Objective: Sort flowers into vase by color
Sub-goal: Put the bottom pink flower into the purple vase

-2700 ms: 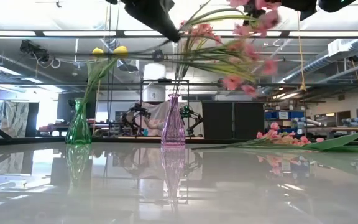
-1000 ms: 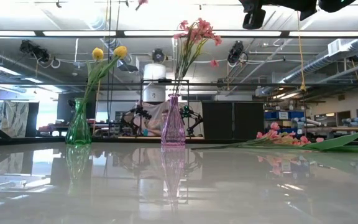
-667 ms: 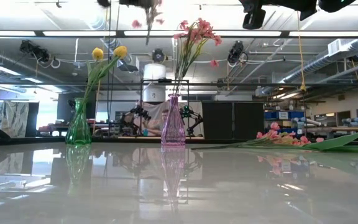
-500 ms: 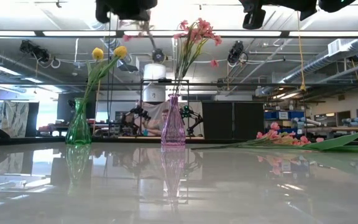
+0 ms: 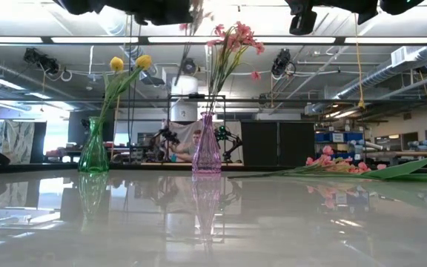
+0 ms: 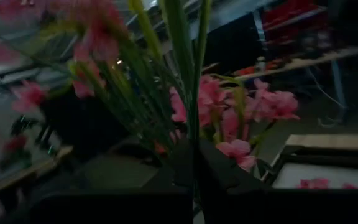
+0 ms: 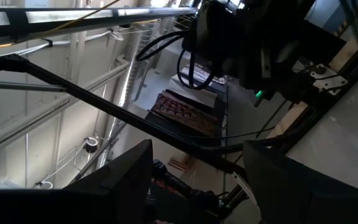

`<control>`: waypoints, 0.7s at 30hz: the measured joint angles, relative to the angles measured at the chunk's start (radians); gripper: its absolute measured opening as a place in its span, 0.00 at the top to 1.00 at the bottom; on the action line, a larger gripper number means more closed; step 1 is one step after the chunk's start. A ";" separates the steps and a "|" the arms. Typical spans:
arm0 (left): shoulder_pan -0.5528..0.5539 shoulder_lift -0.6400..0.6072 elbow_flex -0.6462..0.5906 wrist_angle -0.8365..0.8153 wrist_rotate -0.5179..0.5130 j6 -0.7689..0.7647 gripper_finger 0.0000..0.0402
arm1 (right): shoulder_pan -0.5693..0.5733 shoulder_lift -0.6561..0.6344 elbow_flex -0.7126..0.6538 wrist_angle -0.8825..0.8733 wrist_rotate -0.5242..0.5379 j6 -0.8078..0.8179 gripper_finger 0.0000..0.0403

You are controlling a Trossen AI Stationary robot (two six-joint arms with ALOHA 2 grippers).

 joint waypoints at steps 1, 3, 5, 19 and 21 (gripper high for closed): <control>0.009 0.000 0.000 0.000 0.028 0.025 0.98 | 0.000 0.000 0.000 0.000 0.000 0.000 0.36; 0.026 0.000 0.000 0.013 0.074 0.081 0.98 | 0.000 0.000 0.000 0.000 0.000 0.000 0.36; 0.044 0.000 0.000 0.050 0.120 0.116 0.98 | 0.000 0.000 0.000 0.000 0.000 0.000 0.36; 0.137 0.000 -0.101 0.437 0.245 0.143 0.98 | 0.000 0.000 0.000 0.000 0.000 0.000 0.36; 0.151 0.013 -0.115 0.461 0.274 0.142 0.98 | 0.000 0.000 0.000 0.000 0.000 0.000 0.36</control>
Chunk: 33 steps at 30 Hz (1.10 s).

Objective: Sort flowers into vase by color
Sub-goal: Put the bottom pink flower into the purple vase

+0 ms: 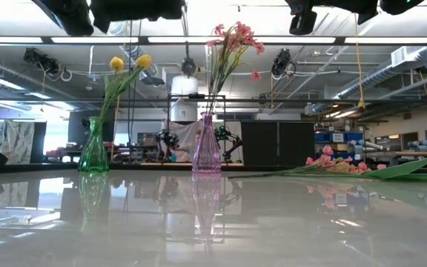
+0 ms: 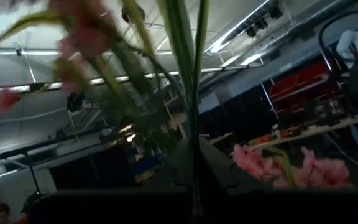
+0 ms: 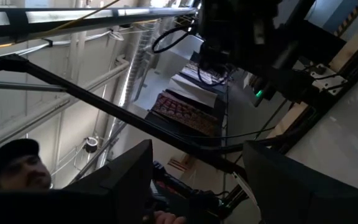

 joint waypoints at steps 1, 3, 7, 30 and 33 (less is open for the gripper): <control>0.004 0.007 -0.008 0.013 0.003 0.000 0.98 | 0.000 0.000 0.000 0.000 0.000 0.000 0.36; 0.012 0.031 -0.017 0.051 0.010 0.002 0.98 | 0.000 0.000 0.000 0.000 0.000 0.000 0.36; 0.033 0.093 -0.025 0.165 0.059 0.000 0.98 | 0.000 0.000 0.000 0.001 0.000 0.000 0.36; 0.054 0.250 -0.025 0.302 0.084 0.031 0.98 | 0.000 0.000 0.000 0.000 0.000 0.000 0.36; 0.055 0.262 -0.024 0.309 0.099 0.031 0.98 | 0.000 0.000 0.000 0.000 0.000 0.000 0.36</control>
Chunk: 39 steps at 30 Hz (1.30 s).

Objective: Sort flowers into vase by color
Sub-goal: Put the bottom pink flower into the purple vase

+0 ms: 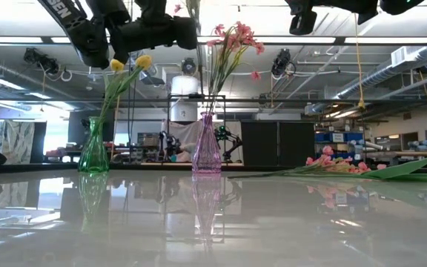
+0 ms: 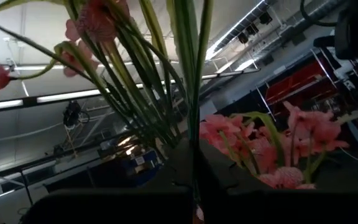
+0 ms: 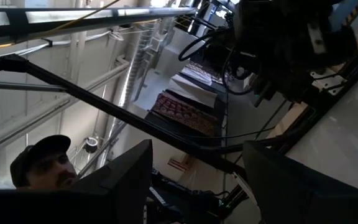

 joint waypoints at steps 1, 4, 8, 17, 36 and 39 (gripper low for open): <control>0.000 0.009 0.000 0.002 0.003 0.000 0.98 | 0.000 0.000 0.000 0.000 0.000 0.000 0.36; 0.001 0.044 0.000 0.042 0.005 0.001 0.98 | 0.000 0.000 0.000 0.000 0.000 0.000 0.36; 0.007 0.079 0.000 0.094 0.008 0.001 0.98 | 0.000 0.000 0.000 0.000 0.000 0.000 0.36; 0.028 0.084 0.000 0.098 0.009 0.000 0.98 | 0.000 0.000 0.000 0.000 0.000 0.000 0.36; 0.027 0.104 0.000 0.015 0.011 -0.009 0.98 | 0.000 0.000 0.000 0.000 0.000 0.000 0.36; 0.027 0.103 0.000 -0.010 0.011 -0.009 0.98 | 0.000 0.000 0.000 0.000 0.000 0.000 0.36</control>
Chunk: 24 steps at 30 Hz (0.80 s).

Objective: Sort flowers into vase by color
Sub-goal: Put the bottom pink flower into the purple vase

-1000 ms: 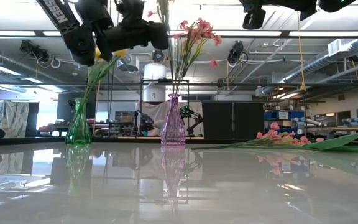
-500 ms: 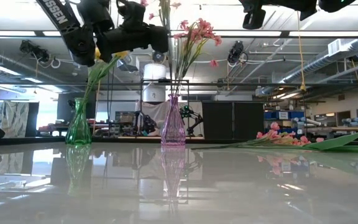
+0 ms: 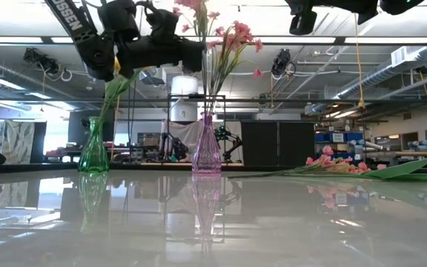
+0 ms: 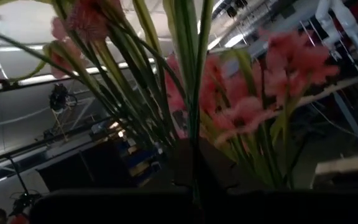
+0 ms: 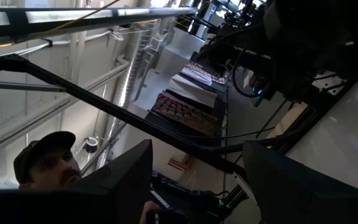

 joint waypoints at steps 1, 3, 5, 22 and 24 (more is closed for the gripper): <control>-0.001 0.000 0.000 -0.011 0.000 0.000 0.98 | 0.000 0.000 0.000 0.000 0.000 0.000 0.36; -0.001 0.000 0.000 -0.019 0.000 0.000 0.98 | 0.000 0.000 0.000 0.000 0.000 0.000 0.36; -0.002 0.000 0.000 -0.028 0.000 0.000 0.98 | 0.000 0.000 0.000 0.000 0.000 0.000 0.36; -0.002 0.000 0.000 -0.120 0.000 0.000 0.98 | 0.000 0.000 0.000 0.000 0.000 0.000 0.36; -0.002 0.000 0.000 -0.135 0.000 0.000 0.98 | 0.000 0.000 0.000 0.000 0.000 0.000 0.36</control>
